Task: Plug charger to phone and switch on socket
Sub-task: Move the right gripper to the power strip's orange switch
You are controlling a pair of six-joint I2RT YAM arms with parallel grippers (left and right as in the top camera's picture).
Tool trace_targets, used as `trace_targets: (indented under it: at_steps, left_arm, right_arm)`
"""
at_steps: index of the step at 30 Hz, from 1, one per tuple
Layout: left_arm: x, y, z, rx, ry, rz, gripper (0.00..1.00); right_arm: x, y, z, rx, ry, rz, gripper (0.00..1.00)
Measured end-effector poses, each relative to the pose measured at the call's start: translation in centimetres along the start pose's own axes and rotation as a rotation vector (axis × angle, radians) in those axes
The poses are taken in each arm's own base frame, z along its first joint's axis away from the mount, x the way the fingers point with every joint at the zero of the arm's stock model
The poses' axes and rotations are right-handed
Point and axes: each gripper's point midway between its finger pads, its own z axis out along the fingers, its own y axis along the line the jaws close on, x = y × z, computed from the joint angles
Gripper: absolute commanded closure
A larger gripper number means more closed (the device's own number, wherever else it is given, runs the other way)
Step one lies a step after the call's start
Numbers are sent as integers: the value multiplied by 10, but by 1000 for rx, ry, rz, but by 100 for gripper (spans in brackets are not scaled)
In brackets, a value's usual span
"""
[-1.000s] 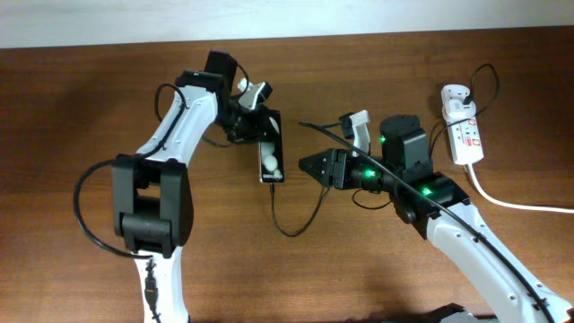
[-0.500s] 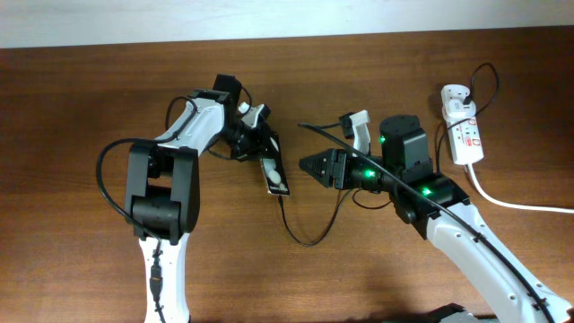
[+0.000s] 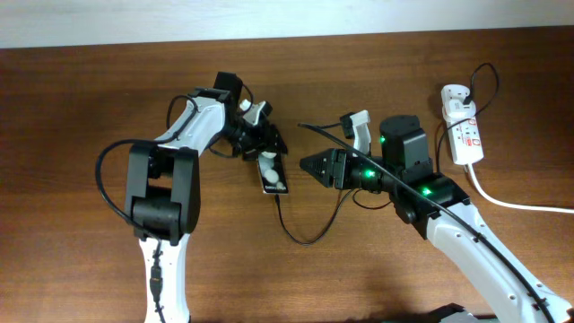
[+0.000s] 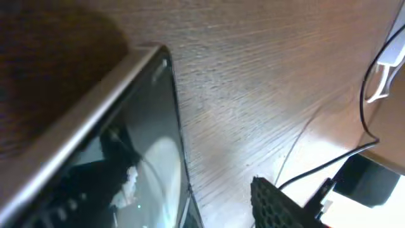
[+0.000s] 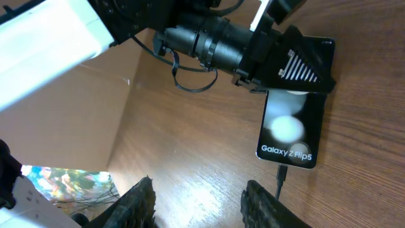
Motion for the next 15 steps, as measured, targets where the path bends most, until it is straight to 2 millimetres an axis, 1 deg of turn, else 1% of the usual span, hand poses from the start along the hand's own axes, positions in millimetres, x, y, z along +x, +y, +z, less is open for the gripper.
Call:
trace_targets:
  at_steps: [3, 8, 12, 14, 15]
  left_arm:
    - [-3, 5, -4, -54, -17, 11, 37]
    - [-10, 27, -19, -248, -64, 24, 35]
    - [-15, 41, -28, -355, -93, 25, 34]
    - [-18, 50, -34, -422, -109, 26, 31]
    - [-19, 54, -37, -451, -116, 25, 31]
  right_arm:
    - [0, 0, 0, 0, 0, 1, 53]
    - [0, 0, 0, 0, 1, 1, 53]
    - [0, 0, 0, 0, 1, 1, 53]
    - [2, -1, 0, 5, 6, 6, 53]
    - [4, -3, 0, 11, 16, 5, 53]
